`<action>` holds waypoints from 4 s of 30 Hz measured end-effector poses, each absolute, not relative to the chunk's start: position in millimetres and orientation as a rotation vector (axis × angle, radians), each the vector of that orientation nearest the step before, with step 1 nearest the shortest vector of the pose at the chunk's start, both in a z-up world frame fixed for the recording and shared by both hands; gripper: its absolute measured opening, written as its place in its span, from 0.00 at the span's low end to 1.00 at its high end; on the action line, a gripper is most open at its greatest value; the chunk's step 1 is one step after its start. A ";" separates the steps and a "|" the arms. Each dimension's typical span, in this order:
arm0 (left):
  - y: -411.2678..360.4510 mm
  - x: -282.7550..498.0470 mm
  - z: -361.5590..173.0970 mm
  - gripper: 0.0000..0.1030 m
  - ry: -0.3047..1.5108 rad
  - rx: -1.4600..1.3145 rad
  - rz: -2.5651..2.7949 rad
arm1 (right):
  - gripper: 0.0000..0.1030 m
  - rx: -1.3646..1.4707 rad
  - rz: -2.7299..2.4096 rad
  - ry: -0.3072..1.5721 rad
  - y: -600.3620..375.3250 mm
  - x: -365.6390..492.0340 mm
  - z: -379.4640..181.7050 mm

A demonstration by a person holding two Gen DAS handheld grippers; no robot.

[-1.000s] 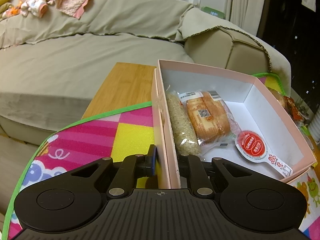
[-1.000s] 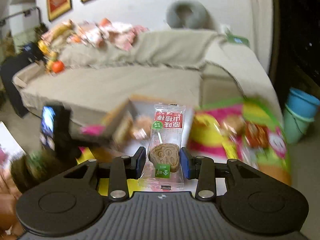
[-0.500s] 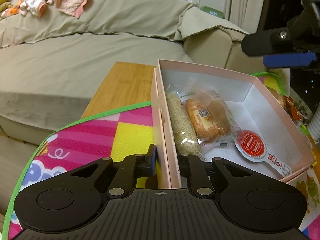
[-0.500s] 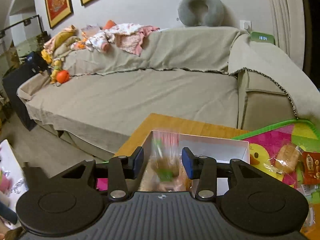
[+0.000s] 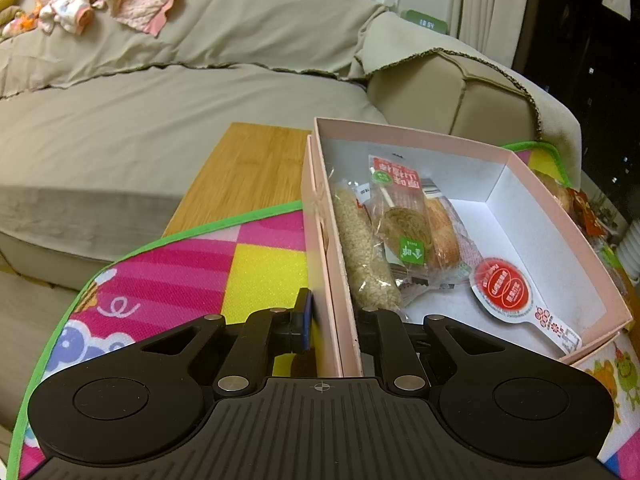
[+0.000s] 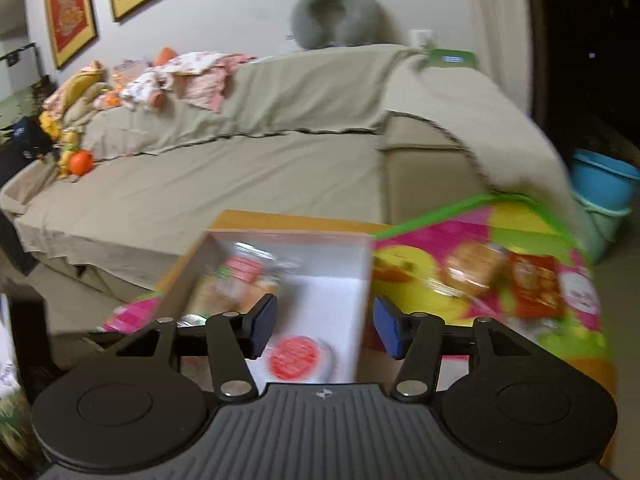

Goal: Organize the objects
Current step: 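Place the round biscuit packet into the pink box on the bread roll, then move the right gripper to the red braised-egg packet and grasp it, then carry the red egg packet into the pink box and release it, then move the right gripper over the mat and grasp the clear-wrapped snack bar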

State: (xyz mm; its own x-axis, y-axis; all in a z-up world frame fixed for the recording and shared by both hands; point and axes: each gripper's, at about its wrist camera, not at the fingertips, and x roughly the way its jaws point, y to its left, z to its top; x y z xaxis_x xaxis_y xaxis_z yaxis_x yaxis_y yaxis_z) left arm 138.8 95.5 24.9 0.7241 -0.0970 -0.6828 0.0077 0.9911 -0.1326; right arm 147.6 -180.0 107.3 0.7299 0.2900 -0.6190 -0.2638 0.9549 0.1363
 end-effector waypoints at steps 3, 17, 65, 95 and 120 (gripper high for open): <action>94.7 137.9 23.8 0.14 0.760 -0.119 -0.054 | 0.58 0.024 0.228 0.697 -210.1 138.9 97.5; 90.5 135.2 25.3 0.13 0.765 -0.104 -0.037 | 0.62 0.053 0.026 0.776 -291.9 147.6 51.7; 91.4 136.5 27.0 0.14 0.769 -0.121 -0.043 | 0.70 -0.100 0.454 0.800 -185.4 78.5 101.7; 94.3 134.8 25.5 0.15 0.766 -0.133 -0.054 | 0.77 0.027 0.497 0.732 -118.2 170.3 107.9; 92.7 133.5 25.0 0.14 0.766 -0.124 -0.049 | 0.66 -0.079 0.085 0.792 -257.3 140.2 36.9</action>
